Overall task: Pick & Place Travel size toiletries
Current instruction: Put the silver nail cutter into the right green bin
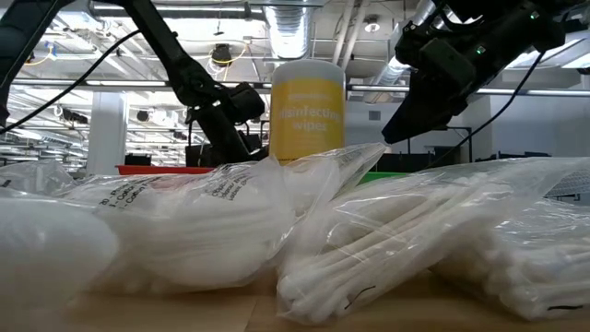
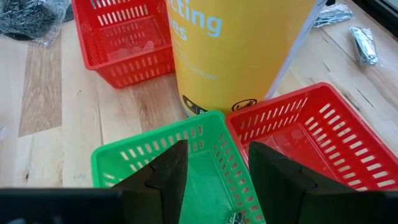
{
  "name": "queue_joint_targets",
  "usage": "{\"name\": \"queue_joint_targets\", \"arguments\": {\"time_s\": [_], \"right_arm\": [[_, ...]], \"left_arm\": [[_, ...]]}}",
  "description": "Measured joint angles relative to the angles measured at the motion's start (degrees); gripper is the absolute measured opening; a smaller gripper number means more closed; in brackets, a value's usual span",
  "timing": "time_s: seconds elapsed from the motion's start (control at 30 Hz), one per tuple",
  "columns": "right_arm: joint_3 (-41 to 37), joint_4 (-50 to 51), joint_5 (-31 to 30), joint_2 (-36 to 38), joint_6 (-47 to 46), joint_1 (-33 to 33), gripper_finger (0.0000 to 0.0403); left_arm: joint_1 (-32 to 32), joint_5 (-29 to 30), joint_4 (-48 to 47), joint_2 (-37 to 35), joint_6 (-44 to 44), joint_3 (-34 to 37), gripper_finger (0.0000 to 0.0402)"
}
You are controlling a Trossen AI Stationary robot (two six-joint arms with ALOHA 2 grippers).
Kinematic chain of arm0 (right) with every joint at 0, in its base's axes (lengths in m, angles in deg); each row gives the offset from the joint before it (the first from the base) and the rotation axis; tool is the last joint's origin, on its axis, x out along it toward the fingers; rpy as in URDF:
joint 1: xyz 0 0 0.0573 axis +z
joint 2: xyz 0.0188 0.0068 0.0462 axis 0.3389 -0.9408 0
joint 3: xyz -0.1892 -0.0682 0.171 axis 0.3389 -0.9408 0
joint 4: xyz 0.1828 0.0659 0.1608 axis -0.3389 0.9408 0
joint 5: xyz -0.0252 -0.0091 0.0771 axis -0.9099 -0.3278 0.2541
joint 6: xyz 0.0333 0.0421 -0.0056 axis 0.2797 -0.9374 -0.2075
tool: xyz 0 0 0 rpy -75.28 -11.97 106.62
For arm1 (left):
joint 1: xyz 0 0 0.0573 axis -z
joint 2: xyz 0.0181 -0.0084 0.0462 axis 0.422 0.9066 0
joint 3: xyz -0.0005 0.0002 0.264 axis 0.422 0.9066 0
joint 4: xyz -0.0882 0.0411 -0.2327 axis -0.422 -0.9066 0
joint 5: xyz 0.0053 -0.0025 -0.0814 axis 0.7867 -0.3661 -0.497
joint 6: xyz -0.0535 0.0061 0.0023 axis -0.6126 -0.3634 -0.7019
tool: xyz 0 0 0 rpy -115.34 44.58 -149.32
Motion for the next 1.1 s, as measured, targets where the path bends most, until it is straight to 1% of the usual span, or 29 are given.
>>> {"name": "queue_joint_targets", "arguments": {"time_s": [0.17,0.33,0.97,1.1], "right_arm": [[0.00,0.00,0.00,0.00,0.00,0.00,0.0159],[0.00,0.00,0.00,0.00,-0.02,0.00,0.0159],[0.00,0.00,0.00,0.00,-0.02,0.00,0.0159],[0.00,-0.01,0.00,0.00,-0.04,0.00,0.0159]], "left_arm": [[1.40,1.65,0.00,0.00,-0.10,-0.73,0.0127],[1.41,2.58,-0.56,0.00,-0.13,-0.79,0.0127],[2.26,3.13,-1.92,0.18,-1.31,-0.77,0.0127],[2.26,3.14,-1.75,1.50,-1.92,-0.78,0.0127]]}}
